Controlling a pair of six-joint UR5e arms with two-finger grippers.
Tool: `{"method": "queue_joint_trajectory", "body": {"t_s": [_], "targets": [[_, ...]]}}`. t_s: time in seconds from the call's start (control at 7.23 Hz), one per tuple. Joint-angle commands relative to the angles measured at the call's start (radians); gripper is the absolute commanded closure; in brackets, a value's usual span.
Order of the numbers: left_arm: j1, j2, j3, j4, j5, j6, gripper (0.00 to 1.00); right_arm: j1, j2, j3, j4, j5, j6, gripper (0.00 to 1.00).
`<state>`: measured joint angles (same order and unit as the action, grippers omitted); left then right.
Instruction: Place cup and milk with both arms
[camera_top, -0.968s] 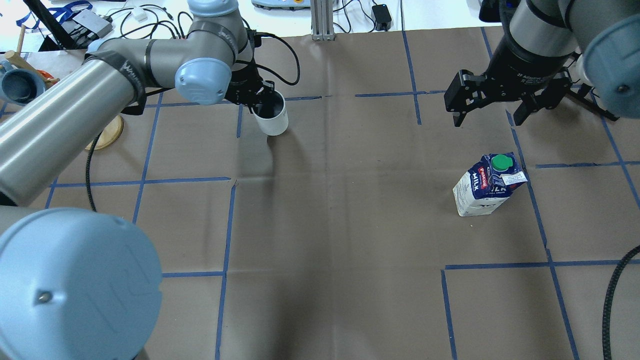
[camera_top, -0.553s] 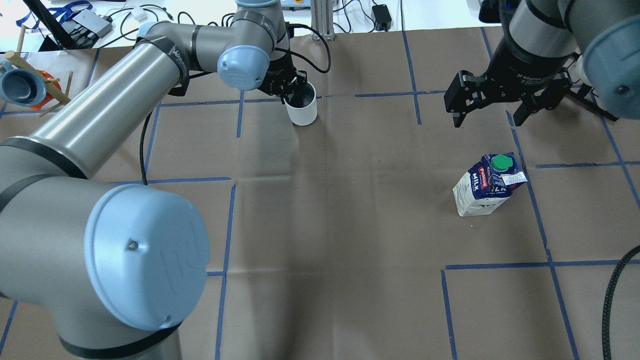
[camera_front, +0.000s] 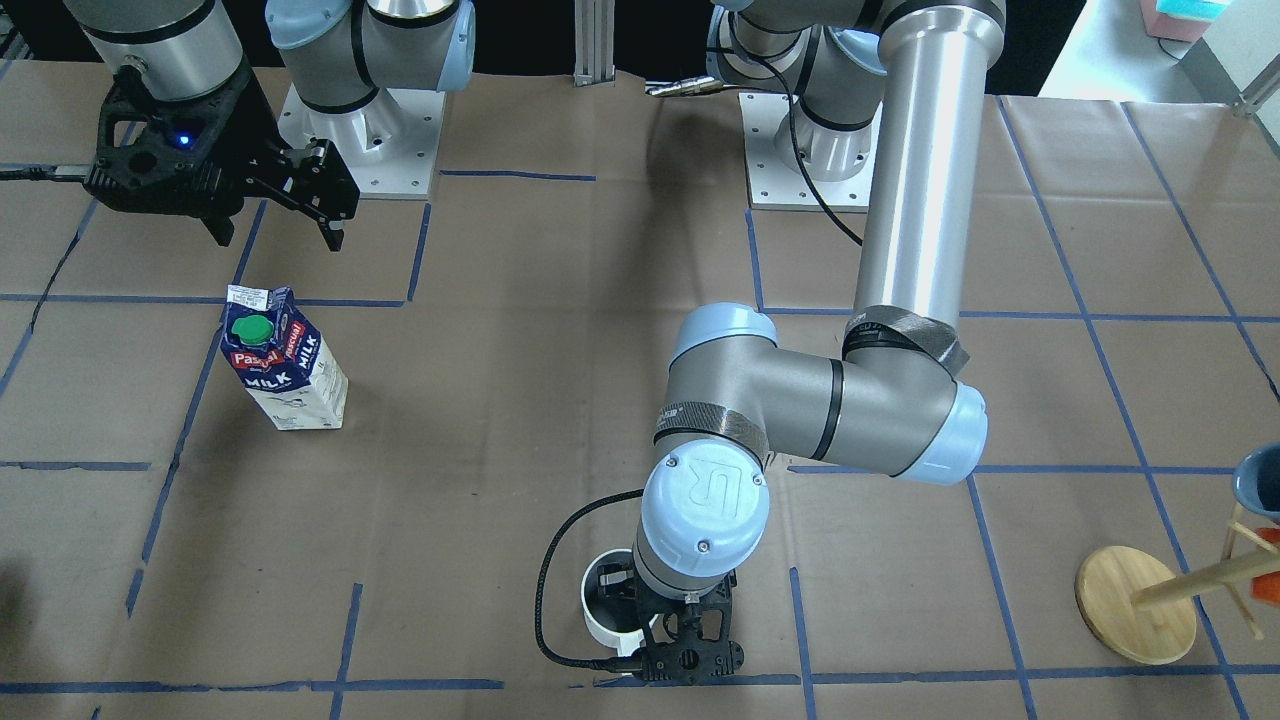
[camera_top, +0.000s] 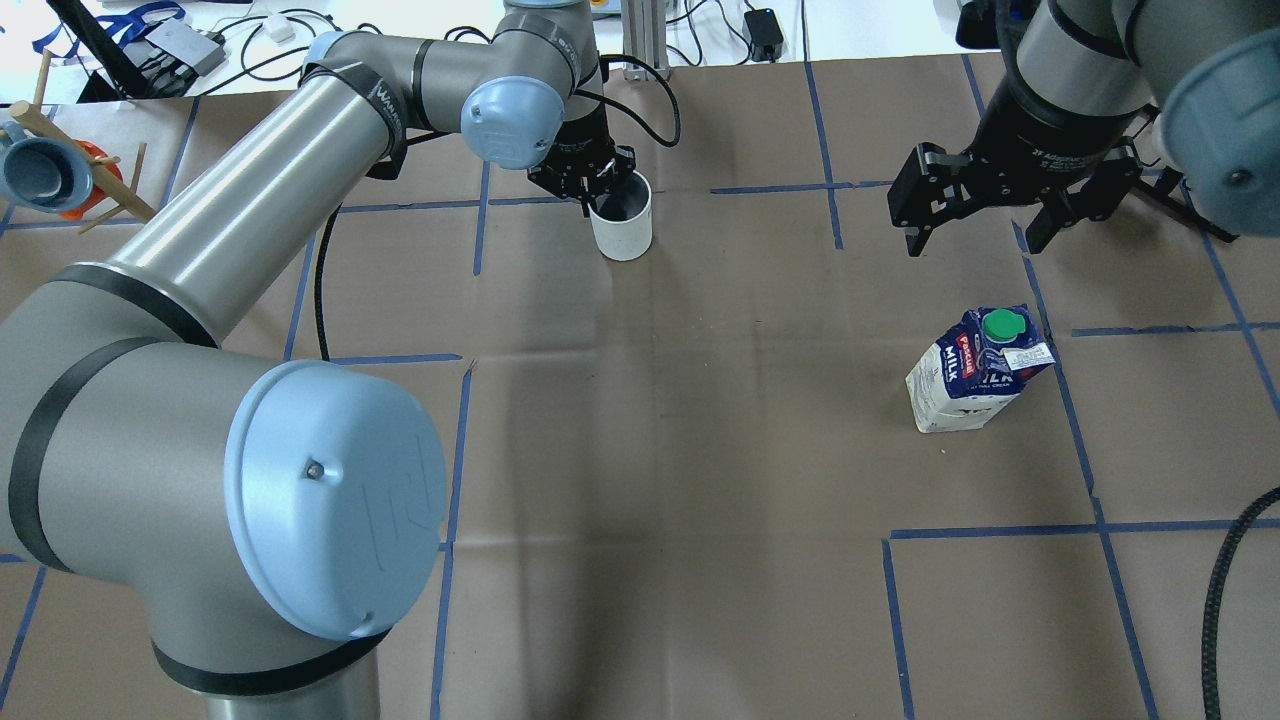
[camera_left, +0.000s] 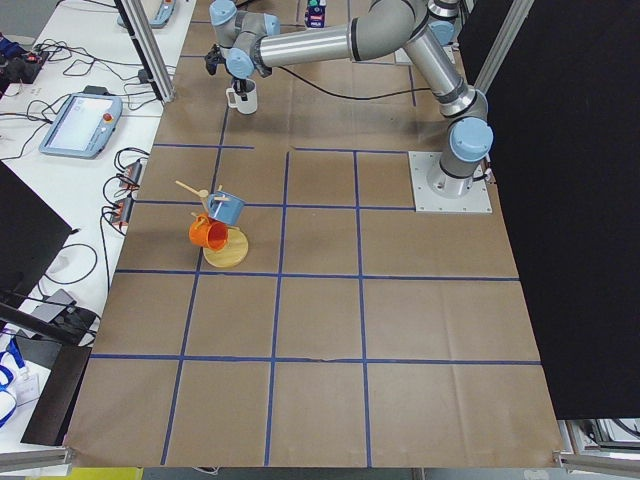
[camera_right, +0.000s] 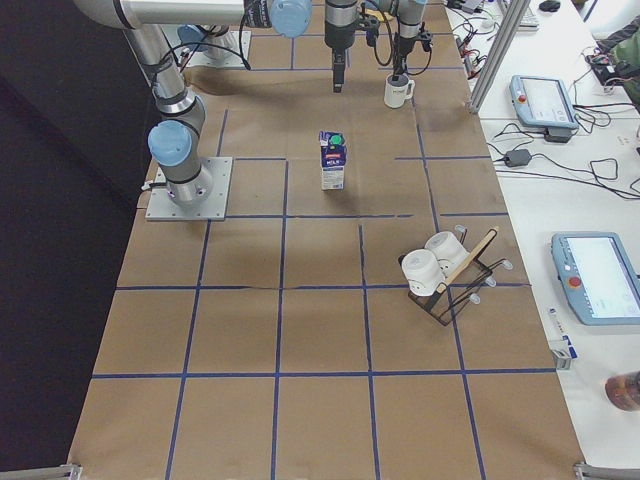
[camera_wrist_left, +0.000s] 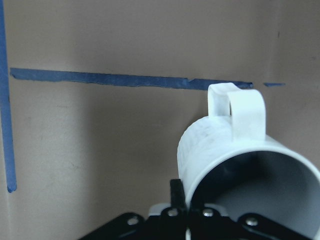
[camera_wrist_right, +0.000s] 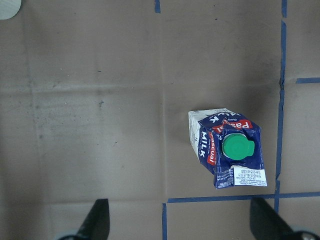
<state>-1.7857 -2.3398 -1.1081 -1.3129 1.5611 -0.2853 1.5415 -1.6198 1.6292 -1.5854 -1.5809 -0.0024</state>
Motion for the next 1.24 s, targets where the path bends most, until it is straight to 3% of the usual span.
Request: {"method": "queue_joint_trajectory", "body": {"t_s": [0.0,0.28,0.41,0.69,0.83,1.11], "targets": [[0.000,0.007,0.005,-0.041,0.011,-0.002,0.01,-0.041,0.006,0.004,-0.011,-0.014,-0.142,0.00],[0.012,0.118,0.017,-0.159,0.004,0.000,0.00,-0.203,-0.009,0.029,0.011,0.004,-0.221,0.00],[0.028,0.239,0.005,-0.298,0.011,0.015,0.00,-0.204,-0.018,0.084,-0.008,0.004,-0.243,0.00],[0.078,0.440,-0.022,-0.507,0.013,0.146,0.00,-0.199,-0.025,0.196,-0.153,0.009,-0.235,0.00],[0.091,0.527,-0.065,-0.560,0.014,0.175,0.00,-0.199,-0.017,0.262,-0.235,0.053,-0.231,0.00],[0.100,0.705,-0.223,-0.554,0.066,0.219,0.00,-0.198,0.015,0.374,-0.425,0.059,-0.232,0.00]]}}
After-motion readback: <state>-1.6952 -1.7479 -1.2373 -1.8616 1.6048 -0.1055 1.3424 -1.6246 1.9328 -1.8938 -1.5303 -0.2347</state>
